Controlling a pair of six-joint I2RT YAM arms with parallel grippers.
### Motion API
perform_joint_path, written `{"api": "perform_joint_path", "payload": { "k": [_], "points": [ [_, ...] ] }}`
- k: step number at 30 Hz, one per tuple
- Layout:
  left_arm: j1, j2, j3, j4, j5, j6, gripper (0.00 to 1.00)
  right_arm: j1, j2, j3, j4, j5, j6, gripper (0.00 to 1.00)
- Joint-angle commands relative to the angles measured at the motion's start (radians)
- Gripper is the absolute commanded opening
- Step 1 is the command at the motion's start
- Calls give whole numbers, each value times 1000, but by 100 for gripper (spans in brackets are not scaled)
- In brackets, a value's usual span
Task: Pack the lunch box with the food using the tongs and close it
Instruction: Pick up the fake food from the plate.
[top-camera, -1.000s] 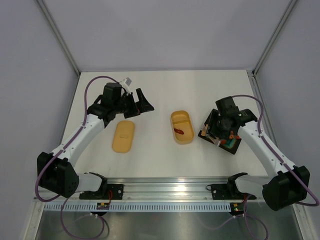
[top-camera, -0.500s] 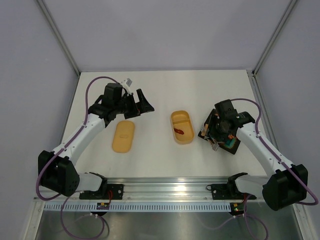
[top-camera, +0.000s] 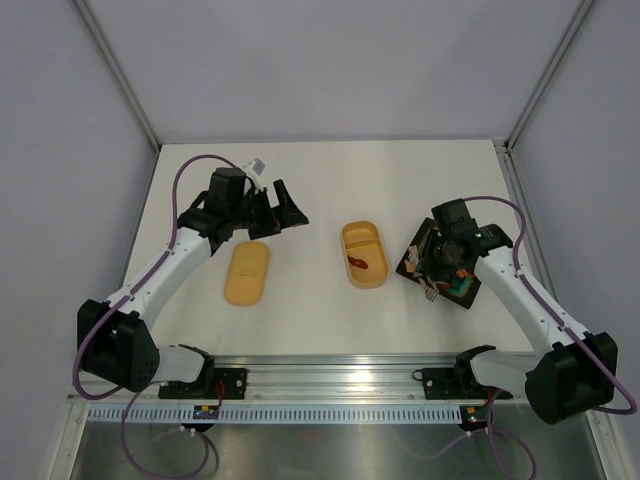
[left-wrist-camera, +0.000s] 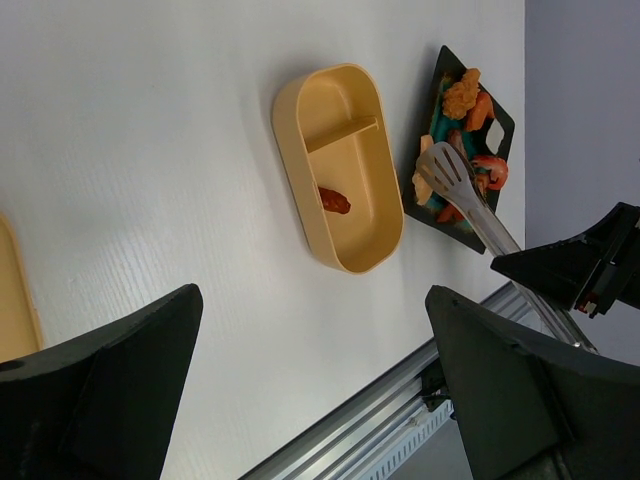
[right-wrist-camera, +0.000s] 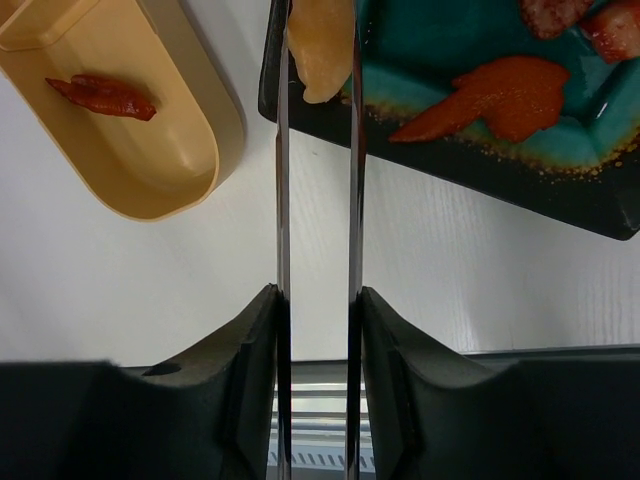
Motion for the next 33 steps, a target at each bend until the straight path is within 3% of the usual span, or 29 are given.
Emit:
{"api": "perform_joint_path", "payload": {
  "k": [1, 20, 29, 33],
  "points": [
    [4, 9, 0, 34, 23, 0, 99, -12, -39, 23, -19, 42, 3, 37],
    [5, 1, -18, 40, 20, -6, 99, -20, -85, 152, -114, 73, -23, 33],
    [4, 13, -1, 42, 25, -9, 99, -12, -65, 236, -83, -68, -47, 30],
    [4, 6, -9, 45, 20, -12, 99, 50, -18, 272, -53, -82, -46, 30]
  ]
}}
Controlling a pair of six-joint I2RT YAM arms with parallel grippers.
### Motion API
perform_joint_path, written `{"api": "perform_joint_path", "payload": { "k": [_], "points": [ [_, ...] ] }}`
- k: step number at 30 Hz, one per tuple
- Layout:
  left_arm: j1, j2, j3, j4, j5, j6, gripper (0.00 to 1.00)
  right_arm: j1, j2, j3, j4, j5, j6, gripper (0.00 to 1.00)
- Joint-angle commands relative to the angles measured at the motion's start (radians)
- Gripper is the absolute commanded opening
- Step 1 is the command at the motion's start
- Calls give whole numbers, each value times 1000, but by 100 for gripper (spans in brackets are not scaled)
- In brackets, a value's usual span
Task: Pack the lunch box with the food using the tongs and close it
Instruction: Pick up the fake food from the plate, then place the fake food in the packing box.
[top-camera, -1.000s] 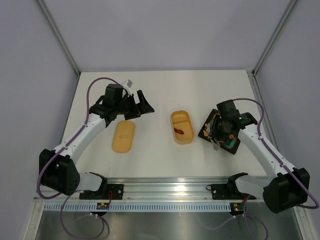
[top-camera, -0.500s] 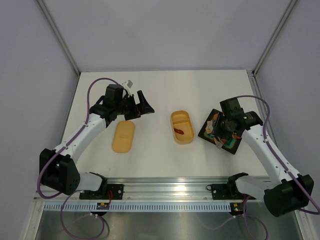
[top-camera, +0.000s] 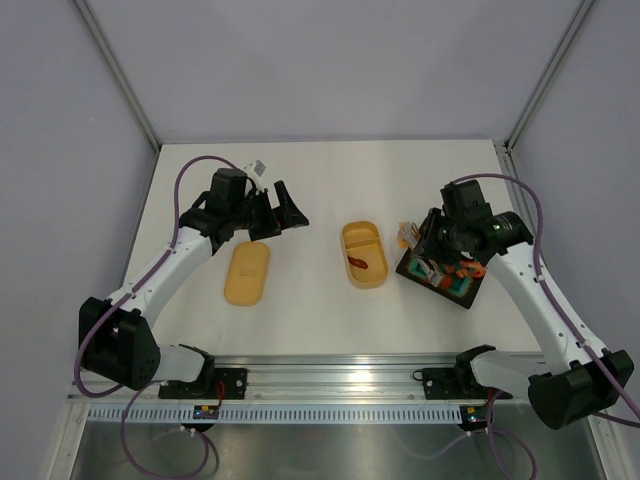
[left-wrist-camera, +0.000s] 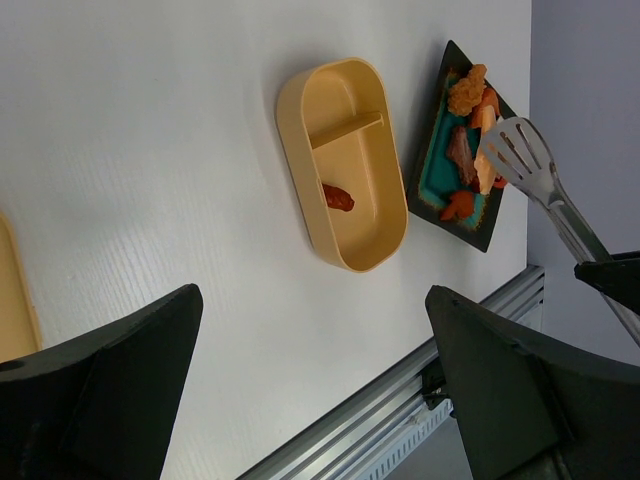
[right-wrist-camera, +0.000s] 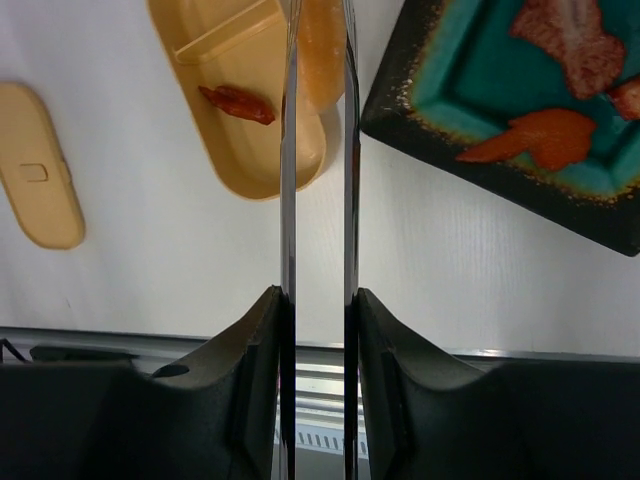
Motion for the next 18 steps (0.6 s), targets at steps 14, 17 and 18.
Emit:
{"api": "perform_joint_path", "payload": {
  "k": [14, 17, 18],
  "points": [
    [5, -28, -13, 22, 2, -1, 99, 202, 173, 22, 116, -21, 20, 39],
    [5, -25, -15, 22, 4, -2, 99, 202, 167, 22, 116, -17, 23, 55],
    [5, -27, -15, 22, 4, -1, 99, 202, 161, 23, 115, -11, 23, 60]
  ]
}}
